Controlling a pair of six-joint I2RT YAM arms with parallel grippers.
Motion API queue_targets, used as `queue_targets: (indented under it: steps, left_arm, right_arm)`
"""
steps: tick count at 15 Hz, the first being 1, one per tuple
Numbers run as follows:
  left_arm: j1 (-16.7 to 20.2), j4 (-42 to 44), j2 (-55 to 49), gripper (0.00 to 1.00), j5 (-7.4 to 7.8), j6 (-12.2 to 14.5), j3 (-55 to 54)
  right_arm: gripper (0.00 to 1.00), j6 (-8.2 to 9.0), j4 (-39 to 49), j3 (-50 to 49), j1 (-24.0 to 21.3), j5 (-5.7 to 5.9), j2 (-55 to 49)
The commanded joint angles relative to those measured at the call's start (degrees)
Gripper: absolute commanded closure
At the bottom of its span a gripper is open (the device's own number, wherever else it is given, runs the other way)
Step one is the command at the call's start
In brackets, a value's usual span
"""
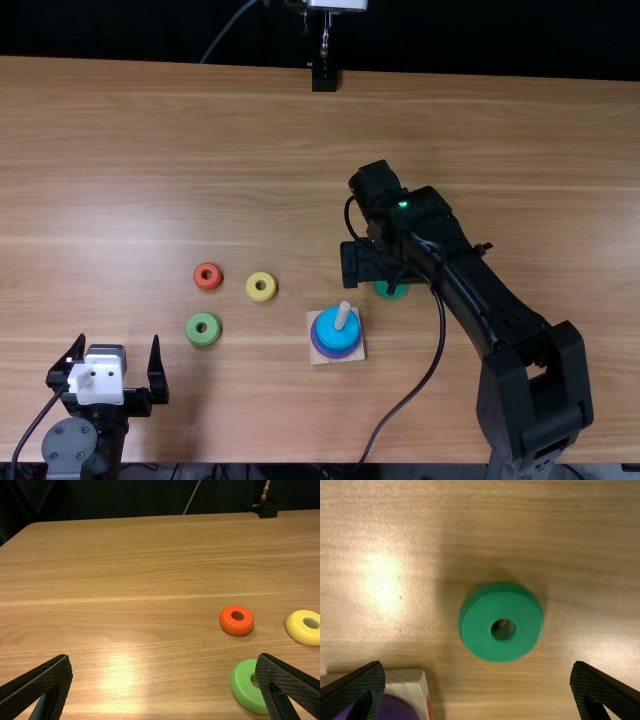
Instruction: Build the Hanoi tower: stack the rings onto the peg from bottom to top in this color order: purple, dark blue, light blue, dark green, light green, yellow, orange.
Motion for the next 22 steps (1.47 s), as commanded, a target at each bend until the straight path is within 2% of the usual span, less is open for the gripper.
queue_targets:
  steps: [1,4,6,10,13,14,22]
  left_arm:
    - [0.5,-3.7,-0.6,0.0,-0.16,0.1,-6.1]
    - [0.5,-3.7,-0.6,0.0,-0.16,0.1,-6.1]
    - [0.5,-3.7,-0.6,0.0,-0.16,0.1,-6.1]
    - [0.5,-3.7,-0.6,0.0,-0.16,0.1,-6.1]
    - [0.5,-3.7,-0.6,0.0,-0.16,0.1,-6.1]
    - [0.5,-3.7,-0.6,0.0,-0.16,0.1,-6.1]
    - [0.5,-3.7,-0.6,0.0,-0.16,0.1,-6.1]
  right_arm:
    - [0.0,-1.05,0.3,-1.4,-1.5,-0.27,0.2]
    - [0.0,-1.05,2.1,-3.6,-2.5,-0.48,0.3]
    - [0.0,-1.05,4.9,-4.7,-3.2,-1.43,0.3]
    - [0.0,-1.16,7.1,-6.0,-3.8,-1.64,0.4]
    - [0.0,-1.16,7.2,-6.5,-4.0,-3.86,0.6]
    - [0.0,-1.16,7.2,-6.5,-4.0,-4.28,0.6]
    - [0.0,-1.16,7.3,-6.3,-6.0,-4.28,4.1]
